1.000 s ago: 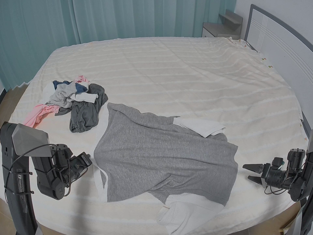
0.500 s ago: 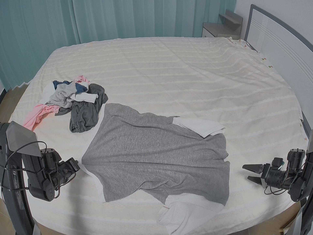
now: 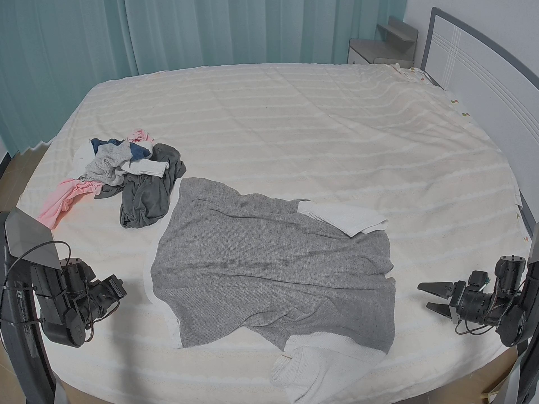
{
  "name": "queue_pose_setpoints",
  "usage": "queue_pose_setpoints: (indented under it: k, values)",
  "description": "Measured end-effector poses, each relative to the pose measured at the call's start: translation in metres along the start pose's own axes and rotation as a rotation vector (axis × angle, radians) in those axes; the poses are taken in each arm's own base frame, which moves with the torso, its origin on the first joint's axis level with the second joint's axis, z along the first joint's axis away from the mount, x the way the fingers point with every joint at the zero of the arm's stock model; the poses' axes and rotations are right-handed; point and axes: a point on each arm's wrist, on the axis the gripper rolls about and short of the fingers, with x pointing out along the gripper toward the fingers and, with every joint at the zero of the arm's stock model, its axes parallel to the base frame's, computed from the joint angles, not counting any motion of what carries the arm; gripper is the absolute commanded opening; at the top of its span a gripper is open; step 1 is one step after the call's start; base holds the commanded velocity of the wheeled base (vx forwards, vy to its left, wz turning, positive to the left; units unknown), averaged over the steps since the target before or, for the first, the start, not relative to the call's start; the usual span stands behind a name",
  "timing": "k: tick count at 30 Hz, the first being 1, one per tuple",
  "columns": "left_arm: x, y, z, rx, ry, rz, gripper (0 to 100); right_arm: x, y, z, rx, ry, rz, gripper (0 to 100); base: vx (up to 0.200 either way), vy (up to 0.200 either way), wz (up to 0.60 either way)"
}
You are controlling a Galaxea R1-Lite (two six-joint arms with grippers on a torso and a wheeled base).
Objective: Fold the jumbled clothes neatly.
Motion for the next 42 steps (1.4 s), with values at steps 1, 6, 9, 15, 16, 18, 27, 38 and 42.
queue_pose_setpoints:
  k: [1, 6, 9, 15, 16, 18, 27, 38, 42]
  values:
    - [-0.001, 0.000, -0.001, -0.002, 0.003, 0.003, 0, 0.000, 0.000, 0.000, 0.000, 0.000, 0.000, 100, 0.000, 0.000, 0.00]
    - [-0.014, -0.003, -0.004, -0.053, 0.040, -0.015, 0, 0.000, 0.000, 0.000, -0.001, -0.001, 0.001, 100, 0.000, 0.000, 0.00]
    - [-0.028, -0.011, 0.001, -0.137, 0.047, -0.063, 0, 0.000, 0.001, 0.002, -0.004, -0.006, 0.005, 100, 0.000, 0.000, 0.00]
    - [-0.073, -0.036, 0.013, -0.266, 0.049, -0.188, 0, 0.013, 0.015, 0.011, -0.026, -0.027, 0.060, 100, 0.000, 0.000, 0.00]
    - [-0.080, -0.039, 0.013, -0.290, 0.051, -0.206, 0, 0.019, 0.021, 0.014, -0.033, -0.034, 0.077, 100, 0.000, 0.000, 0.00]
    - [-0.092, -0.046, 0.015, -0.332, 0.052, -0.238, 0, 0.031, 0.032, 0.021, -0.052, -0.052, 0.107, 100, 0.000, 0.000, 0.00]
    - [-0.120, -0.066, 0.023, -0.443, 0.031, -0.354, 0, 0.097, 0.087, 0.057, -0.096, -0.126, 0.152, 100, 0.000, 0.000, 0.00]
    - [-0.130, -0.076, 0.027, -0.512, 0.032, -0.419, 0, 0.164, 0.097, 0.075, -0.065, -0.125, 0.070, 100, 0.000, 0.000, 0.00]
    - [-0.131, -0.077, 0.027, -0.529, 0.036, -0.424, 0, 0.175, 0.087, 0.074, -0.055, -0.118, 0.050, 100, 0.000, 0.000, 0.00]
